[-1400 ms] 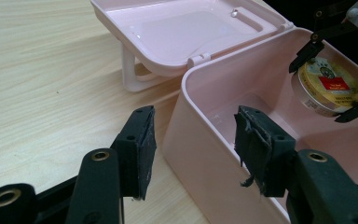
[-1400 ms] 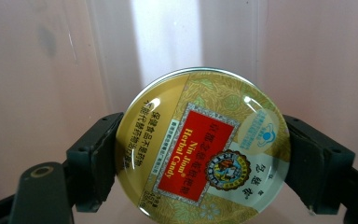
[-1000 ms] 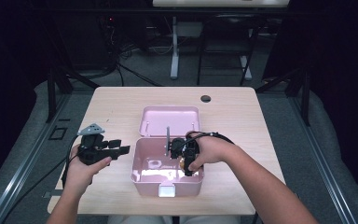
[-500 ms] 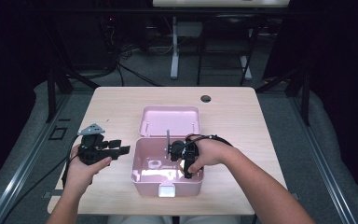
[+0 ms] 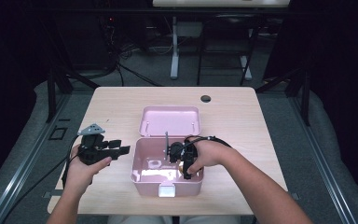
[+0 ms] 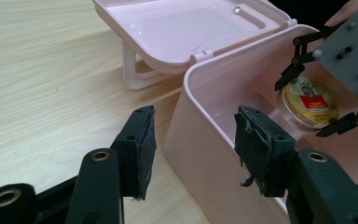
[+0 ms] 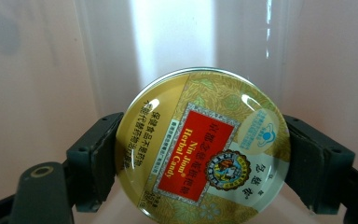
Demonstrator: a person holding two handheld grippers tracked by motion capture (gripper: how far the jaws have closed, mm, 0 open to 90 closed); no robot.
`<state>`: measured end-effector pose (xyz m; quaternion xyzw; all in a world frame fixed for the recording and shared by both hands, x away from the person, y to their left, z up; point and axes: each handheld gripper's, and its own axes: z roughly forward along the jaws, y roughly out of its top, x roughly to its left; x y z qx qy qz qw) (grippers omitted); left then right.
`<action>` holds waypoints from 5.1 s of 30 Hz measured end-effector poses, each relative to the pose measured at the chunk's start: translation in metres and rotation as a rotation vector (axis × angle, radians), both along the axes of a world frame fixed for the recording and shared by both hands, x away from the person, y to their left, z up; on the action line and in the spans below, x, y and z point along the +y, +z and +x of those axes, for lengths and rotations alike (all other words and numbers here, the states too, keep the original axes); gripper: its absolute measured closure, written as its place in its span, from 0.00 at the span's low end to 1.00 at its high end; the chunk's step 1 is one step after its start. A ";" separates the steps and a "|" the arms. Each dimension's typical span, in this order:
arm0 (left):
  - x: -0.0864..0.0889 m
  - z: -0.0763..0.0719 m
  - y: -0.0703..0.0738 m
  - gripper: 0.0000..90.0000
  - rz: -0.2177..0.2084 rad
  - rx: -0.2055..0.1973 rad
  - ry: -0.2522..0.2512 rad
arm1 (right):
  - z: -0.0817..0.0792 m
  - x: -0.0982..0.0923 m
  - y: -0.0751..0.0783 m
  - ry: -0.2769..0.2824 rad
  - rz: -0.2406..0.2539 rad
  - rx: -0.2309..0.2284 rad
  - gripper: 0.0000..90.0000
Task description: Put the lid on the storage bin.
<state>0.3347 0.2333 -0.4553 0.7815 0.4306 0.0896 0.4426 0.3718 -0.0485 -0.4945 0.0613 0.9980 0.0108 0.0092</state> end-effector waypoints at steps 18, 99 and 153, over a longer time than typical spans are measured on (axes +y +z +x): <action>0.000 0.000 -0.001 0.53 0.003 0.002 0.000 | 0.000 0.000 -0.014 0.010 0.005 0.014 0.22; -0.007 -0.001 -0.002 0.53 0.015 0.003 -0.023 | -0.003 -0.021 0.060 -0.088 0.093 -0.045 0.28; -0.017 -0.002 -0.006 0.54 0.070 -0.041 -0.044 | 0.030 -0.077 0.071 -0.459 0.267 -0.208 0.36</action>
